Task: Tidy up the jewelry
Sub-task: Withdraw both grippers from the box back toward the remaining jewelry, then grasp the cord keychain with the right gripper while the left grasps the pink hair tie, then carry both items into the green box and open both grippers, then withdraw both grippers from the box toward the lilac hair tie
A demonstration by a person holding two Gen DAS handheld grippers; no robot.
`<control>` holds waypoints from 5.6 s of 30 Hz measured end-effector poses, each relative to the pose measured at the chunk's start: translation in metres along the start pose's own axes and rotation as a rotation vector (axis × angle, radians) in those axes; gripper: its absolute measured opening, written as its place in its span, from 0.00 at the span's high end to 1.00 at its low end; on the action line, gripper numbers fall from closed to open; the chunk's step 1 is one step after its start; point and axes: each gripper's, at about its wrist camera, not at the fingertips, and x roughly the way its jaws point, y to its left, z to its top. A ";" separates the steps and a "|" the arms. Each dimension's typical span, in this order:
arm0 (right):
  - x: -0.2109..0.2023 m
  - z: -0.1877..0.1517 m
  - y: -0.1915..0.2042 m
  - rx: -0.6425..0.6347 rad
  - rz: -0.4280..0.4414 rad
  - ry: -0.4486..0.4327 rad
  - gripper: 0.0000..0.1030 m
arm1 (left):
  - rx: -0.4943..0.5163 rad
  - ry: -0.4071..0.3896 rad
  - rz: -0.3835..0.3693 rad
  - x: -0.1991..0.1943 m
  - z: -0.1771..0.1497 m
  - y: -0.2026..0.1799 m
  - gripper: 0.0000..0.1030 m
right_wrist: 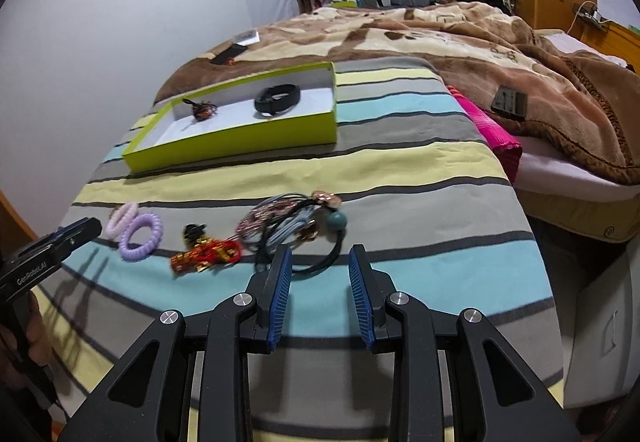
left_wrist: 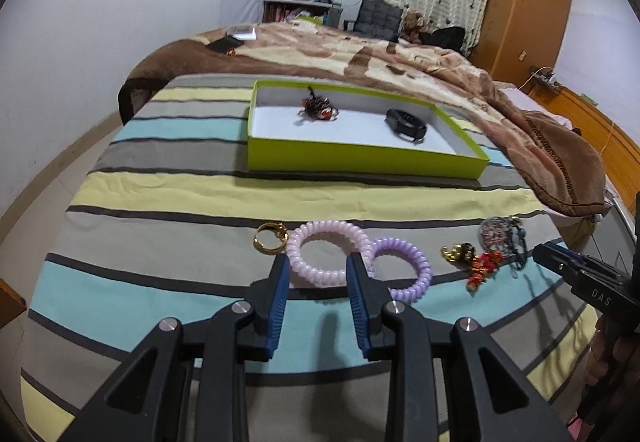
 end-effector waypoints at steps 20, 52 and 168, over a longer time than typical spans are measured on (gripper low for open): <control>0.030 0.016 0.006 -0.075 -0.089 0.080 0.87 | 0.023 0.098 0.083 0.027 0.008 -0.007 0.90; -0.034 0.013 0.007 -0.014 -0.006 -0.075 0.88 | 0.042 -0.050 -0.033 -0.040 0.007 -0.014 0.91; -0.022 0.026 0.026 -0.054 0.091 -0.105 0.74 | 0.096 -0.098 -0.020 -0.019 0.024 -0.021 0.76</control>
